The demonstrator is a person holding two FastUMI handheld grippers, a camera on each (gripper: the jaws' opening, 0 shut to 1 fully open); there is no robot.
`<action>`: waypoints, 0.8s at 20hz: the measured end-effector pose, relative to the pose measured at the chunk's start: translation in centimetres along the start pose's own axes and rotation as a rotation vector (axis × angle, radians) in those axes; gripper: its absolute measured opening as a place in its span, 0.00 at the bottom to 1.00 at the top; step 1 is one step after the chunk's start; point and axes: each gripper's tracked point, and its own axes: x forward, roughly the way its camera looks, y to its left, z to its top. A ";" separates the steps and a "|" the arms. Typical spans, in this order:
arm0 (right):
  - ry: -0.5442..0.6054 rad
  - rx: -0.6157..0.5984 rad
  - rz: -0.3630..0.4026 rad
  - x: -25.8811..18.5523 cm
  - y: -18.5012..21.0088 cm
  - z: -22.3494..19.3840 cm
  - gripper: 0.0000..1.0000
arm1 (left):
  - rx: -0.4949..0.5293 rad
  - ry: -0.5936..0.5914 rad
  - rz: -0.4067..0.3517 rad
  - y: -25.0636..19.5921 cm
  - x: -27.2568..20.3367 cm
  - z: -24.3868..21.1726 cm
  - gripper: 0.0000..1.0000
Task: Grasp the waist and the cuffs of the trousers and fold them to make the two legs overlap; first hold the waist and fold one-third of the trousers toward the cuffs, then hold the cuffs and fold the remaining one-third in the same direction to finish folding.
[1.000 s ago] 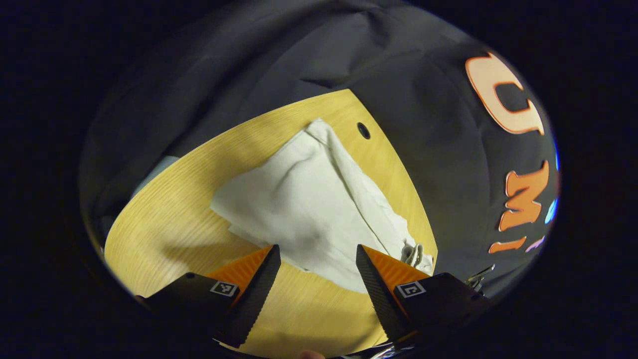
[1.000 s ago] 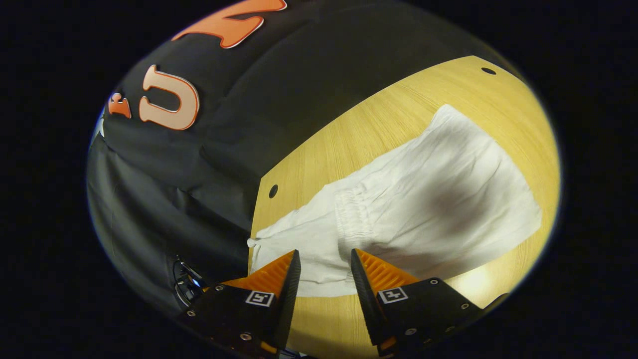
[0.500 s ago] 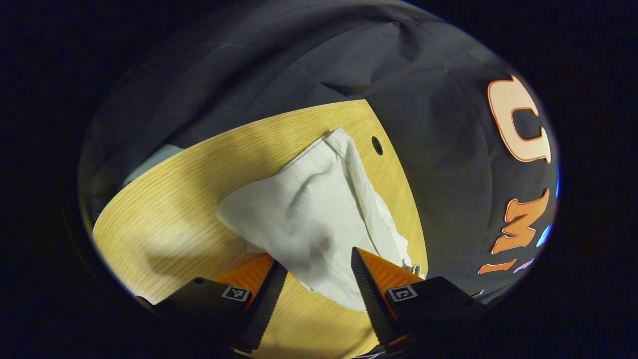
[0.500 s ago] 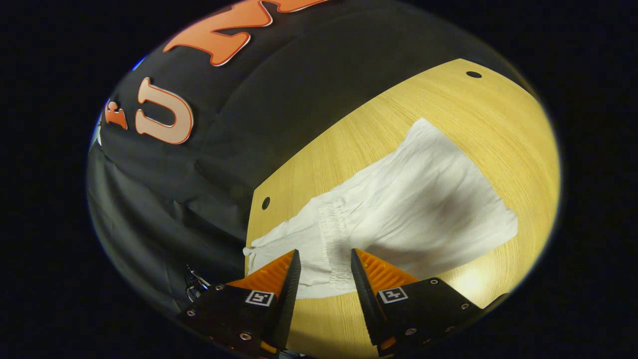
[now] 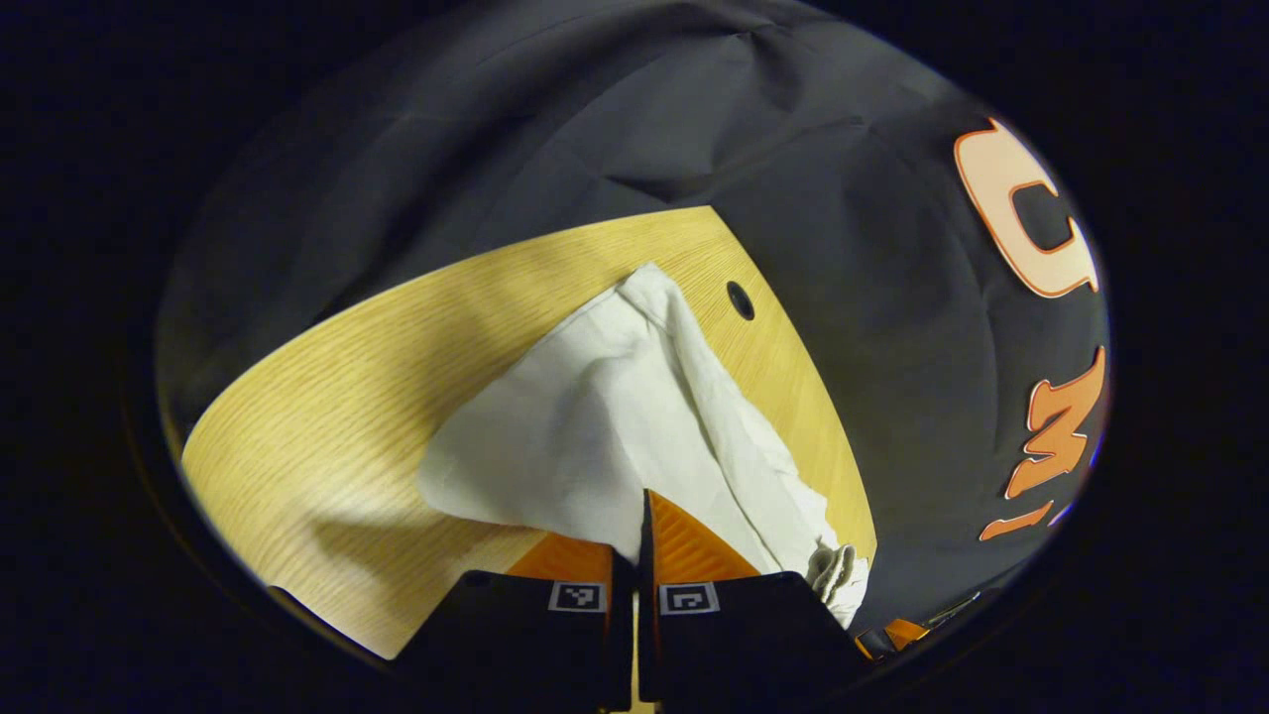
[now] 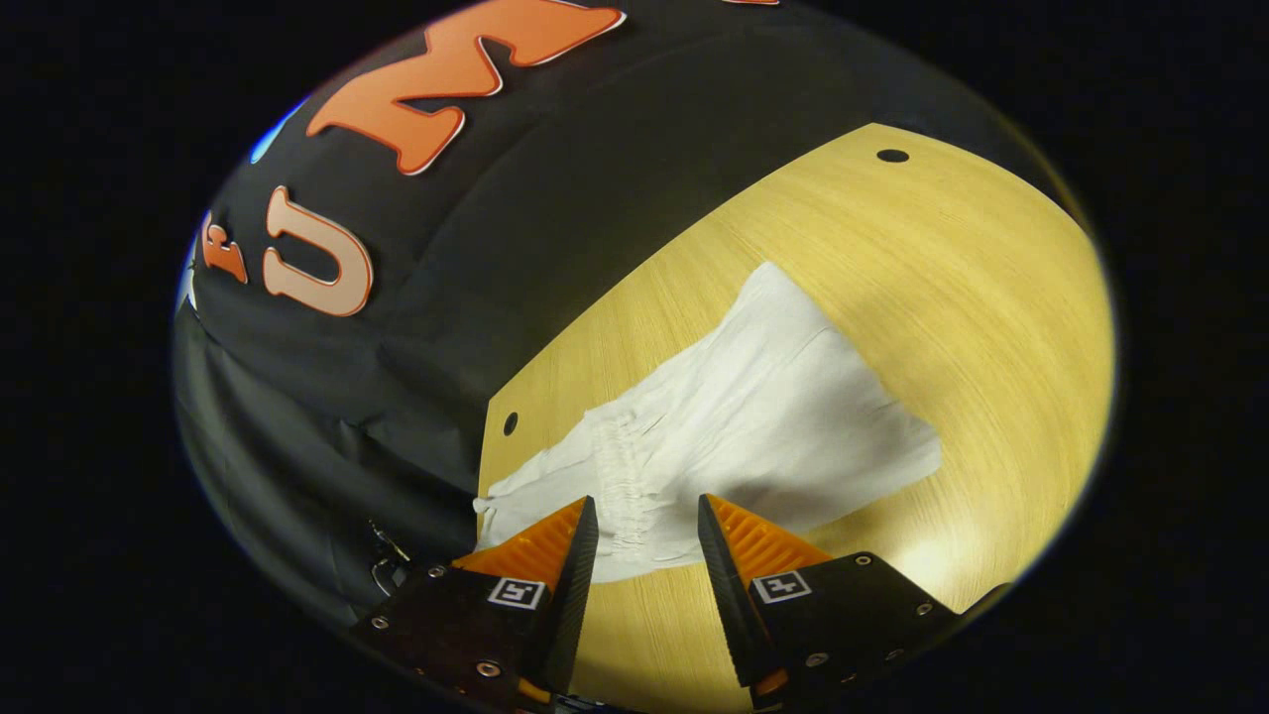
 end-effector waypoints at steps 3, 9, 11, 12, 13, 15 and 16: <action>-0.025 0.005 0.004 -0.7 -1.0 1.3 0.62 | 0.059 -0.044 -0.015 -2.6 -1.9 0.6 0.06; -0.055 0.018 0.020 -2.3 -2.8 2.8 0.72 | 0.164 -0.138 -0.080 -9.4 -5.2 1.7 0.06; -0.069 0.024 0.025 -3.0 -3.5 3.5 0.83 | 0.188 -0.155 -0.106 -12.0 -6.1 1.6 0.05; -0.076 0.029 0.028 -3.4 -4.0 3.9 0.87 | 0.200 -0.163 -0.122 -13.4 -6.5 1.6 0.05; -0.085 0.034 0.028 -3.7 -4.4 4.2 0.93 | 0.219 -0.171 -0.137 -14.6 -6.7 1.4 0.05; -0.107 0.039 0.017 -4.7 -5.5 5.0 0.97 | 0.261 -0.185 -0.160 -17.1 -7.1 1.1 0.04; -0.118 0.033 0.012 -5.1 -6.0 5.4 0.97 | 0.270 -0.190 -0.176 -18.3 -7.7 0.9 0.06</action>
